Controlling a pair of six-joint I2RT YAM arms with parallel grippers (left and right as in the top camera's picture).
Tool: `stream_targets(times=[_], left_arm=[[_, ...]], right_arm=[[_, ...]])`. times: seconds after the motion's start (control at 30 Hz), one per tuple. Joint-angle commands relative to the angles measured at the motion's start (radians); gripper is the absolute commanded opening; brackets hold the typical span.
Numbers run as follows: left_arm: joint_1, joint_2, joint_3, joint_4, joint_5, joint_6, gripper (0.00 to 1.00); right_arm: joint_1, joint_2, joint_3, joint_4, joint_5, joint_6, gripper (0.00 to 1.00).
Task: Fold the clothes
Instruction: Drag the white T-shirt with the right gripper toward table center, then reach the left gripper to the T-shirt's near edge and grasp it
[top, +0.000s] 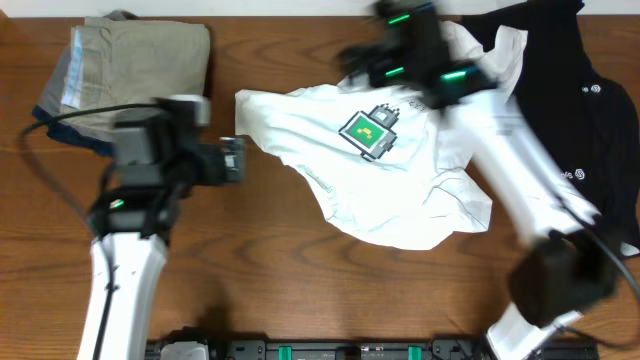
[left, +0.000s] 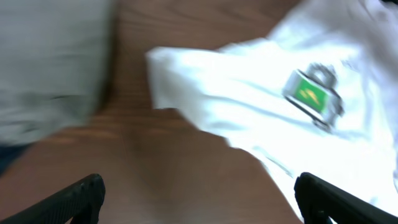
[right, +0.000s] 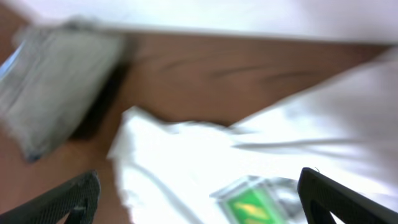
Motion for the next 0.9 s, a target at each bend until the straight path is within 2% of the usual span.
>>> stream_targets(times=[0.0, 0.2, 0.47, 0.6, 0.73, 0.87], left_arm=[[-0.126, 0.076, 0.02, 0.021, 0.017, 0.029, 0.98], [-0.38, 0.237, 0.02, 0.144, 0.033, 0.048, 0.98], [-0.597, 0.466, 0.08, 0.365, 0.043, -0.047, 0.98], [-0.661, 0.595, 0.219, 0.322, 0.064, -0.046, 0.98], [-0.732, 0.695, 0.366, 0.214, 0.064, 0.02, 0.98], [-0.789, 0.744, 0.42, 0.169, 0.062, 0.071, 1.0]], right_arm=[[-0.116, -0.07, 0.02, -0.063, -0.026, -0.039, 0.99], [-0.294, -0.076, 0.018, -0.167, -0.088, -0.052, 0.99], [-0.35, -0.074, 0.015, -0.249, -0.08, -0.089, 0.99], [-0.351, -0.074, 0.013, -0.27, -0.049, -0.09, 0.99], [-0.353, -0.074, 0.012, -0.288, -0.006, -0.091, 0.99], [-0.357, -0.074, 0.012, -0.298, 0.005, -0.095, 0.99]])
